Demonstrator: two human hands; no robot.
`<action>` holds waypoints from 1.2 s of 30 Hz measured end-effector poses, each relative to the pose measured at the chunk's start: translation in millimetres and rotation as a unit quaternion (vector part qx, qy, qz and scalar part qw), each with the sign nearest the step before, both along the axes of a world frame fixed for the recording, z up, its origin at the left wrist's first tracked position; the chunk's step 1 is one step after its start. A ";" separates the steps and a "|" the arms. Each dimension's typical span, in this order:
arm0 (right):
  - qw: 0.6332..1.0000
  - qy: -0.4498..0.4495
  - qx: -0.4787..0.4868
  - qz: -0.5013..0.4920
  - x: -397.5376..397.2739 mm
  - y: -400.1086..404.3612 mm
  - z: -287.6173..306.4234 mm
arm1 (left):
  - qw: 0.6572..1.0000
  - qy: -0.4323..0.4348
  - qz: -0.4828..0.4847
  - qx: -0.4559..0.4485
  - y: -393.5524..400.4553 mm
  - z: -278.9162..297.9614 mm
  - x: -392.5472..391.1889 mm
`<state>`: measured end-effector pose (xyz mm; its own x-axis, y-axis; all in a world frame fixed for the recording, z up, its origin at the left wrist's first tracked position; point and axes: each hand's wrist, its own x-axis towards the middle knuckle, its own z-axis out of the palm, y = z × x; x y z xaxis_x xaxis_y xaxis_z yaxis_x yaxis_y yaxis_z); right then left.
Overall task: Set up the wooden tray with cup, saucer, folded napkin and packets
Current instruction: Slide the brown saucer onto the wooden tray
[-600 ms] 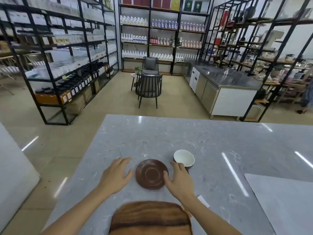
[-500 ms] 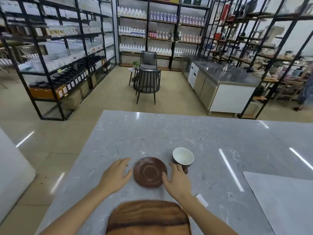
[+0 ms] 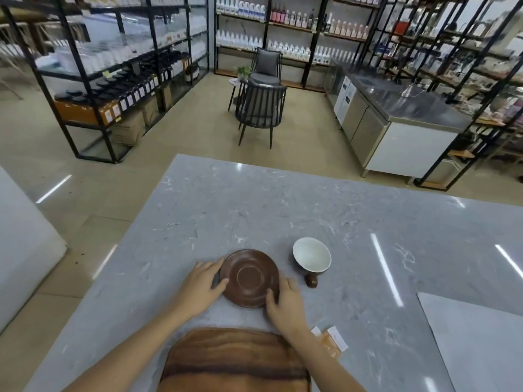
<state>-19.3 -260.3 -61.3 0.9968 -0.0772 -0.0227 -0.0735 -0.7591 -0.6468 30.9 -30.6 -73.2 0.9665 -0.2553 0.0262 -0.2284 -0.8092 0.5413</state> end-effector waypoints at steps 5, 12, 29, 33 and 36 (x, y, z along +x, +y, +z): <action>0.999 -0.009 0.047 0.012 -2.5 -0.9 2.8 | 1.000 0.014 0.009 -0.026 -6.4 -4.9 -4.1; 0.997 -0.012 0.078 -0.011 -8.0 3.7 7.5 | 1.000 0.008 0.030 -0.001 -10.6 -4.0 -12.6; 0.995 -0.051 0.085 -0.012 -87.4 -12.2 31.0 | 0.995 -0.007 0.050 -0.084 -17.3 35.0 -107.7; 0.994 -0.071 0.079 -0.002 -118.0 -10.7 30.5 | 0.996 -0.019 0.031 -0.079 -13.2 34.3 -132.1; 0.995 -0.071 0.076 0.000 -140.2 -11.4 27.0 | 0.996 -0.016 0.029 -0.077 -11.9 30.7 -152.5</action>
<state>-159.5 -271.6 -34.3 0.9907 -0.0833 0.1076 0.0275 -0.6523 -0.7575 -121.6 -42.5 -42.5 0.9777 -0.1892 0.0913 -0.2022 -0.7298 0.6531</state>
